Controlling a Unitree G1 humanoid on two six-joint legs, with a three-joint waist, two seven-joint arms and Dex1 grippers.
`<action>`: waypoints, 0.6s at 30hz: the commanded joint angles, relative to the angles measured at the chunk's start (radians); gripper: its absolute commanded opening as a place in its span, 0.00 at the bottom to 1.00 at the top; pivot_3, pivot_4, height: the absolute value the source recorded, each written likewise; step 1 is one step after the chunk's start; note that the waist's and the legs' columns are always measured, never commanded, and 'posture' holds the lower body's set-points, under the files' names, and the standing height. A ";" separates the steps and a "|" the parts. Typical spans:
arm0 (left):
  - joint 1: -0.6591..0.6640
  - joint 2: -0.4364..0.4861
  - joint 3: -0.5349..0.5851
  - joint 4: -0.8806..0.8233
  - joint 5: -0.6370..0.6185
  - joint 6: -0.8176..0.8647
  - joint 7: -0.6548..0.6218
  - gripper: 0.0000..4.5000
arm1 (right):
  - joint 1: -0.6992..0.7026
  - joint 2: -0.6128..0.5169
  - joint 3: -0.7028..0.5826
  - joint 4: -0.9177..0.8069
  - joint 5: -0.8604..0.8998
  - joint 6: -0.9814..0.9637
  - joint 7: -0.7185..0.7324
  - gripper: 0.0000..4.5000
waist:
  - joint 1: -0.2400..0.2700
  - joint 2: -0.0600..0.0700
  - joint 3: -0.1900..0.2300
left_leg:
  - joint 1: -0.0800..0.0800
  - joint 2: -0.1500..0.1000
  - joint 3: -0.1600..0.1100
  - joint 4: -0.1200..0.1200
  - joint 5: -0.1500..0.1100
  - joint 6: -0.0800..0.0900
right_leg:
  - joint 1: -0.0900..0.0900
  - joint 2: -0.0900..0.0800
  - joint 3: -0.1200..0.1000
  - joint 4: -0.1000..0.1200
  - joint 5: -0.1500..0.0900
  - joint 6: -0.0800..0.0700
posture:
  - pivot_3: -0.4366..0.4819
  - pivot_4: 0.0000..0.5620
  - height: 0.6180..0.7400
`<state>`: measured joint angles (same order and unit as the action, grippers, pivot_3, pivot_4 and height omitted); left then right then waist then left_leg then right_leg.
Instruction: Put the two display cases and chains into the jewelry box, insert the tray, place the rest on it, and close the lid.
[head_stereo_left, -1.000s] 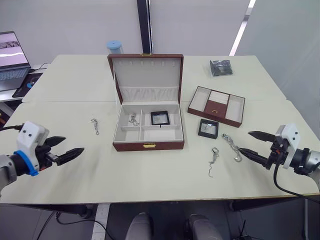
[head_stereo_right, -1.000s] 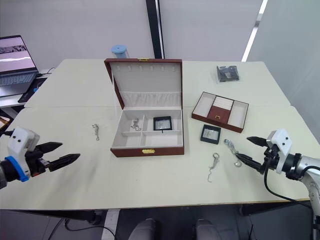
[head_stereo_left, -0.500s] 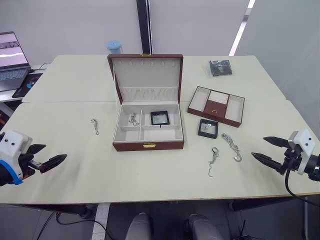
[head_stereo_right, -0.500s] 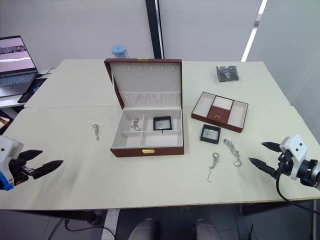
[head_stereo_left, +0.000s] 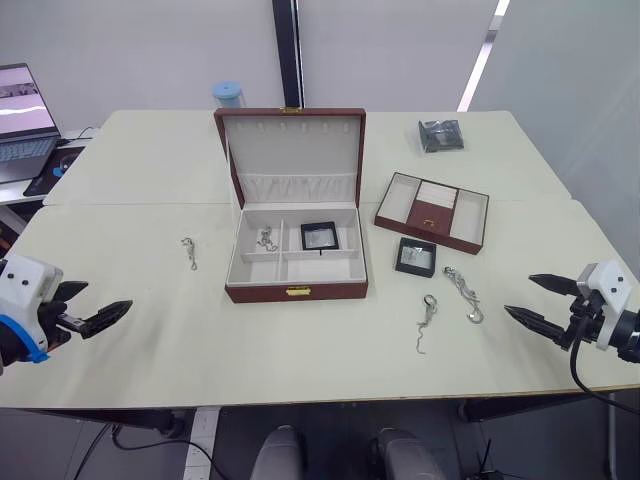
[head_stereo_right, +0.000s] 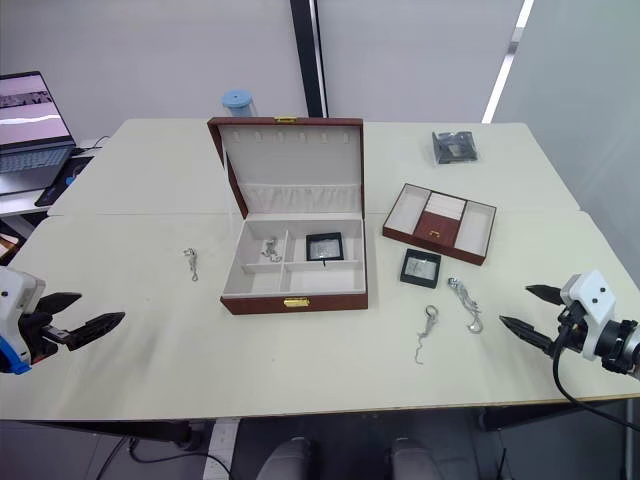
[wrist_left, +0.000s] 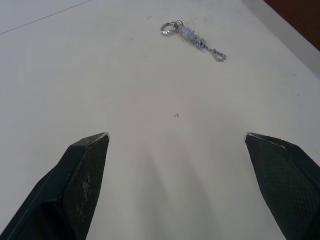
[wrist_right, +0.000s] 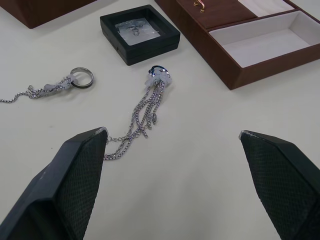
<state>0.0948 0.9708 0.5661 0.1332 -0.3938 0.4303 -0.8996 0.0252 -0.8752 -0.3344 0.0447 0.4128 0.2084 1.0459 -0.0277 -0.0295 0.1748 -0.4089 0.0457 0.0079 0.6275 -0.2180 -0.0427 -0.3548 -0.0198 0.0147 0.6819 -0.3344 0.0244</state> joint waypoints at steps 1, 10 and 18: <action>-0.012 -0.010 0.016 -0.017 -0.004 -0.001 0.019 1.00 | 0.002 0.000 -0.025 -0.034 0.013 -0.012 0.005 1.00 | 0.000 0.000 0.000 | 0.000 0.000 0.000 0.000 0.000 0.000 | 0.000 0.000 0.000 0.000 0.000 0.000 | 0.48 0.27 1.00; -0.120 -0.145 0.010 -0.042 -0.031 0.042 0.171 1.00 | 0.002 0.080 0.046 -0.296 0.107 0.096 -0.036 1.00 | 0.000 0.000 0.000 | 0.000 0.000 -0.001 0.000 0.000 0.000 | 0.001 0.000 0.000 0.001 0.000 0.000 | 0.48 0.27 1.00; -0.246 -0.360 -0.095 -0.101 0.010 0.028 0.399 1.00 | -0.024 0.215 0.266 -0.485 0.076 0.130 -0.114 1.00 | 0.002 -0.002 -0.002 | 0.000 -0.001 -0.002 0.002 0.000 0.000 | 0.001 0.000 -0.001 0.001 0.001 0.001 | 0.48 0.27 1.00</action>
<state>-0.1375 0.6238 0.4912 0.0771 -0.3947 0.4737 -0.5414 0.0154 -0.6618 -0.0907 -0.3958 0.4980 0.3420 0.9468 -0.0255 -0.0314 0.1733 -0.4091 0.0449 0.0059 0.6297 -0.2179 -0.0429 -0.3533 -0.0197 0.0138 0.6829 -0.3335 0.0258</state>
